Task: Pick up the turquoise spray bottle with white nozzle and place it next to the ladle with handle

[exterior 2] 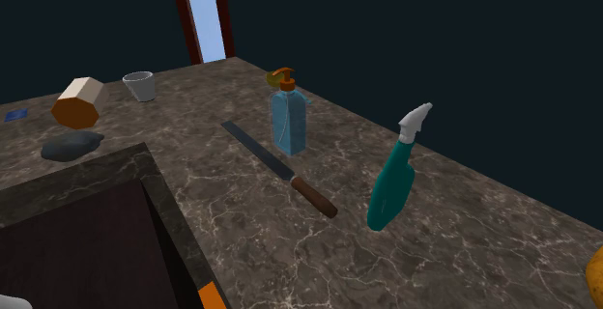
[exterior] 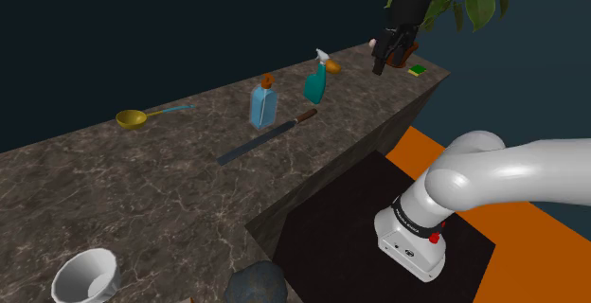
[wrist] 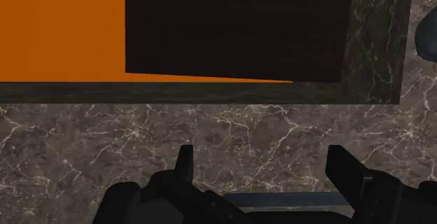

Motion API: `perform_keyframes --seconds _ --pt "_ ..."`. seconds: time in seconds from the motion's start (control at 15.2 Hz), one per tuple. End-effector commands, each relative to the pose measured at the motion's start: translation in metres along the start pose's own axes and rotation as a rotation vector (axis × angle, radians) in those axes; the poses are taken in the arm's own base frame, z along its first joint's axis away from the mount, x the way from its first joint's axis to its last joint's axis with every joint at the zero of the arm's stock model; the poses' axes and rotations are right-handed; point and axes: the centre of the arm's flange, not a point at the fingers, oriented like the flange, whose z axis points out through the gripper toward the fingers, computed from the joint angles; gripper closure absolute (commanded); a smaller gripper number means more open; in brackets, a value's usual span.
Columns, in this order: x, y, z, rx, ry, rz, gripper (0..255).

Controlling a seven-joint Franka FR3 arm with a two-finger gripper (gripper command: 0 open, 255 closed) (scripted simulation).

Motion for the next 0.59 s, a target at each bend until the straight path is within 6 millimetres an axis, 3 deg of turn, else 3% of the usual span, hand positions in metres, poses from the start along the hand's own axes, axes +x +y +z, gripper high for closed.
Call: perform_keyframes --seconds 0.0,0.53 --pt "0.0 0.0 0.0 0.0 0.0 0.0 0" --pt "0.083 0.054 0.031 0.011 0.023 -0.005 0"
